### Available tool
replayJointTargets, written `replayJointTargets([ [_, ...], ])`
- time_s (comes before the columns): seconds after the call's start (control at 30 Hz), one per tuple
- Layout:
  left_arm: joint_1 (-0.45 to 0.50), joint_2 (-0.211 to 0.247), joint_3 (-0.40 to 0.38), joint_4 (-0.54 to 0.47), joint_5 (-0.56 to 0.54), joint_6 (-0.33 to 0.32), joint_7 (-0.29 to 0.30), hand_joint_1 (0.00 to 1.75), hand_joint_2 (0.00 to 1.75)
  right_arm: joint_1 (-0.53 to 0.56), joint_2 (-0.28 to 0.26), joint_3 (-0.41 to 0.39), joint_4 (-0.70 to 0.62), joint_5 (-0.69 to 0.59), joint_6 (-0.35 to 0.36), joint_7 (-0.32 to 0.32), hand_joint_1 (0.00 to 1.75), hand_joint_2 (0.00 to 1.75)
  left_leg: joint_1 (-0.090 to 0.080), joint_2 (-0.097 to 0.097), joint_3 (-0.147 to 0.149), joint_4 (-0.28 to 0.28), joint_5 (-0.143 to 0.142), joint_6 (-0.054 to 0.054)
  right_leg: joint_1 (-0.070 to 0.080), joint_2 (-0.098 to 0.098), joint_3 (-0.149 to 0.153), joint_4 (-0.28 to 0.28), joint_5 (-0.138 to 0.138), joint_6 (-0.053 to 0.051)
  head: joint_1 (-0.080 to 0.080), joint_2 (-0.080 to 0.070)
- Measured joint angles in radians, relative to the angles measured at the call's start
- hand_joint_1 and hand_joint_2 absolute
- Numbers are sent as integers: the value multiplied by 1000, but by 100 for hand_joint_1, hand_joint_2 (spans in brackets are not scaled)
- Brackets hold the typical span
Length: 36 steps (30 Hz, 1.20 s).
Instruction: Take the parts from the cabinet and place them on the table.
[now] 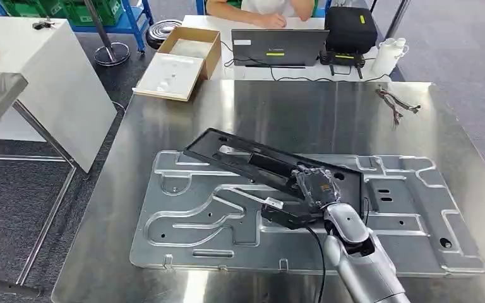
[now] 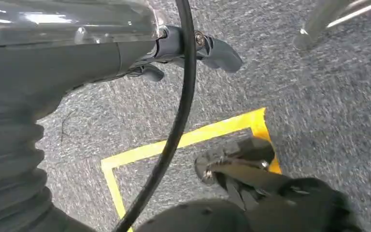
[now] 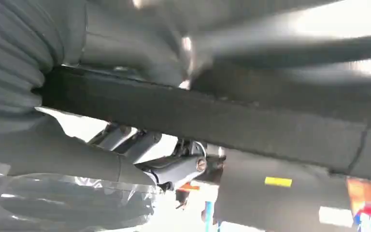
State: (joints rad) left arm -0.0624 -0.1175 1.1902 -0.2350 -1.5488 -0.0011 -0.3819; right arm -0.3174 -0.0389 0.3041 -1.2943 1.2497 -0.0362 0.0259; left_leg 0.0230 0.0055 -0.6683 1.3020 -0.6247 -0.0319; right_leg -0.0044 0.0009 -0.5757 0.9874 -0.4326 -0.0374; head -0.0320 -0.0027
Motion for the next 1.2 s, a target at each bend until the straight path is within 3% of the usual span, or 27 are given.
replayJointTargets([
  [0.03,1,0,0,0,0,0,-3,0,175,1,-9,16,7,2,0,0,0,175,1,0,0,4,10,-2,-1,0,-2,3,1,1,0,0],
  [0.07,2,0,0,0,0,0,-5,0,0,1,-17,29,10,2,-1,1,0,175,2,0,25,-43,45,-3,-2,0,-5,7,0,2,0,0],
  [0.13,0,0,0,0,1,0,-6,0,0,-8,-30,47,15,3,-1,4,0,175,6,2,113,-205,126,-4,-5,1,-8,17,-3,8,0,0],
  [0.17,-2,0,0,0,4,0,-7,0,0,-12,-37,54,18,3,-1,6,0,175,7,4,150,-281,135,-3,-5,1,-9,24,-6,16,0,0],
  [0.2,-5,0,0,0,9,0,-8,0,0,-16,-47,60,18,3,-1,8,0,175,-3,2,152,-290,127,7,2,1,-11,30,-9,25,0,0],
  [0.23,-5,0,0,0,11,0,-8,0,0,-17,-51,64,20,3,-2,9,0,175,-2,-2,149,-287,130,18,1,0,-10,27,-6,31,0,0],
  [0.3,0,0,0,0,14,-2,-7,0,0,-20,-53,67,22,3,-2,13,0,175,-4,-3,149,-288,132,26,1,1,-7,21,0,42,0,0],
  [0.33,1,0,0,0,14,-5,-7,0,0,-21,-53,67,23,4,-3,13,0,175,-1,-3,149,-297,139,36,-1,2,-7,21,0,46,0,0],
  [0.37,0,0,0,0,14,-6,-7,0,0,-21,-53,67,24,4,-3,14,0,175,2,-1,154,-301,145,43,-2,2,-12,30,-11,50,0,0],
  [0.4,0,0,0,0,15,-9,-7,0,0,-22,-53,68,24,4,-3,14,0,175,1,2,152,-301,148,48,-4,1,-28,69,-45,54,0,0],
  [0.47,0,0,0,0,16,-9,-7,0,0,-22,-53,72,28,4,-3,15,0,175,-1,5,147,-301,150,51,-4,1,-103,229,-129,60,0,0],
  [0.5,1,0,0,0,16,-9,-7,0,0,-21,-52,73,29,4,-3,15,0,175,-2,6,146,-301,150,51,-4,1,-134,293,-151,62,0,0],
  [0.53,1,0,0,0,16,-9,-6,0,0,-21,-52,75,29,4,-3,15,0,175,-3,6,146,-300,149,52,-5,1,-154,331,-151,61,0,0],
  [0.57,1,0,0,0,16,-10,-6,0,0,-21,-52,76,29,4,-4,15,0,175,-3,6,148,-300,148,51,-5,1,-144,307,-124,60,0,0],
  [0.67,1,0,0,0,16,-11,-6,0,0,-24,-52,77,29,4,-4,14,0,175,-3,5,161,-300,140,44,-5,4,-29,81,-4,46,0,0],
  [0.7,0,-2,0,1,16,-11,-6,0,0,-27,-52,77,29,3,-4,13,0,175,-6,5,160,-299,136,39,0,10,-6,34,-15,40,0,0],
  [0.8,-3,-2,0,0,16,-11,-6,0,0,-31,-47,81,29,3,-4,11,0,175,-5,4,162,-304,134,20,9,8,-7,28,-16,29,0,0],
  [0.87,-2,-1,0,1,16,-11,-5,0,0,-32,-40,83,29,2,-5,11,0,175,-1,4,164,-285,118,10,-5,4,3,13,-8,13,0,0],
  [0.9,-1,-3,0,1,17,-12,-5,0,0,-32,-40,85,28,2,-5,11,0,175,-7,3,151,-248,94,6,-4,2,5,12,-9,8,0,0],
  [1.0,0,-2,1,2,18,-13,-2,0,0,-31,-35,92,28,3,-7,11,0,175,-4,2,52,-39,-12,-1,1,-1,0,12,-9,2,0,0],
  [1.03,2,-2,2,2,19,-14,-1,0,0,-30,-34,93,28,5,-8,13,0,175,-4,2,29,4,-21,-1,2,-1,0,13,-9,1,0,0],
  [1.07,4,-1,2,2,20,-13,0,0,0,-30,-33,95,28,6,-8,14,0,175,-4,2,30,-3,-2,0,3,-1,1,13,-9,1,0,0],
  [1.1,5,-1,2,2,20,-13,0,0,0,-30,-33,96,28,8,-9,15,0,175,-4,2,51,-52,36,3,4,0,2,14,-10,1,0,0],
  [1.17,3,-1,2,2,21,-13,0,0,0,-30,-33,98,28,13,-16,16,0,175,-5,3,133,-231,132,14,5,0,6,15,-10,2,0,0],
  [1.2,2,-1,2,2,21,-13,0,0,0,-30,-33,99,28,18,-21,17,0,175,-7,6,161,-298,136,22,6,-1,5,16,-10,4,0,0],
])
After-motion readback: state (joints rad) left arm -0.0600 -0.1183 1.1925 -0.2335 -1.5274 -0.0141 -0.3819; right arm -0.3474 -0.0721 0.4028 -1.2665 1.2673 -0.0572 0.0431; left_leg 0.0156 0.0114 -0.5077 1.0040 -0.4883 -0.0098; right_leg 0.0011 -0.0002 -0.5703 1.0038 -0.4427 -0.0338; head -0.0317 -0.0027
